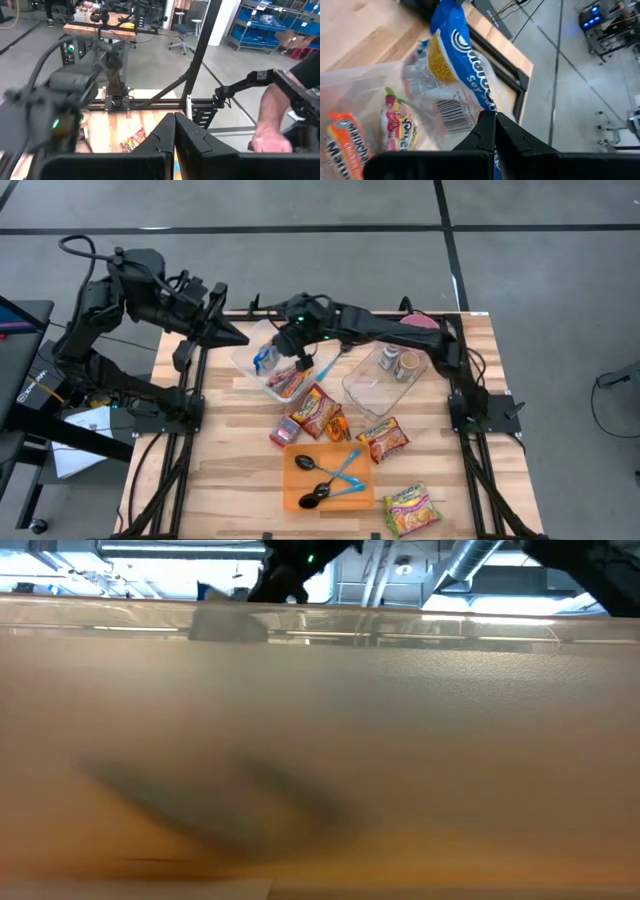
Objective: Pick & Place Food Item
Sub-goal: Put the blue noodle pack into the transparent container
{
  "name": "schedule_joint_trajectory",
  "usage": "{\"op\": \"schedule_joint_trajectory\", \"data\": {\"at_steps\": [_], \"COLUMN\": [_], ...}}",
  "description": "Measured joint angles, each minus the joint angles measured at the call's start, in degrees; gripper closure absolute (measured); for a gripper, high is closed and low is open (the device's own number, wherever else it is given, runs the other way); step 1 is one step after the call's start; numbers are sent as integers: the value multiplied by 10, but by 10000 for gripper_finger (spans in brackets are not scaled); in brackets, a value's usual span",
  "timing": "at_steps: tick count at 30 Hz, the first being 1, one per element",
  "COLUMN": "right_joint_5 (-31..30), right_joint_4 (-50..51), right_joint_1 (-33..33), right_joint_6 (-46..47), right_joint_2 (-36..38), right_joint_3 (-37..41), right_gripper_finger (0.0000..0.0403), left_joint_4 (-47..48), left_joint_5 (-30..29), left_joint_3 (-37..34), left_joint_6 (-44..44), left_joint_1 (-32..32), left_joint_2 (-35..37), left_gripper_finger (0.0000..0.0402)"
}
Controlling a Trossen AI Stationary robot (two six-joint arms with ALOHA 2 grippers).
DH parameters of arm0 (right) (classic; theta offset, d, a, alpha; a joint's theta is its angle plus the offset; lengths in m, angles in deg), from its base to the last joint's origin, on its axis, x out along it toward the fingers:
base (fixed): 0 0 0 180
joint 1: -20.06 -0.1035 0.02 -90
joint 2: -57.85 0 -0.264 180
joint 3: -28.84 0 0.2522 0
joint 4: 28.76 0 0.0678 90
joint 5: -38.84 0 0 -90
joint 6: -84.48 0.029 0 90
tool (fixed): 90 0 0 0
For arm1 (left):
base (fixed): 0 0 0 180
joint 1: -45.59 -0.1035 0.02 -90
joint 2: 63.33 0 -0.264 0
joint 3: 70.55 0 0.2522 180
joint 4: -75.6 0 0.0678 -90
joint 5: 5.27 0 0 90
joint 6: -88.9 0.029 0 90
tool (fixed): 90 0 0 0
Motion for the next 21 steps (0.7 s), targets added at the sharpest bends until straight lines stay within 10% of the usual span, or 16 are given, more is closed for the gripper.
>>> {"op": "schedule_joint_trajectory", "data": {"at_steps": [21], "right_joint_5": [20], "right_joint_4": [1], "right_joint_1": [24], "right_joint_6": [16], "right_joint_2": [-75], "right_joint_3": [-24], "right_gripper_finger": [403], "left_joint_4": [16], "left_joint_5": [9], "left_joint_3": [0], "left_joint_6": [-21], "left_joint_1": [0], "left_joint_2": [1], "left_gripper_finger": [400]}}
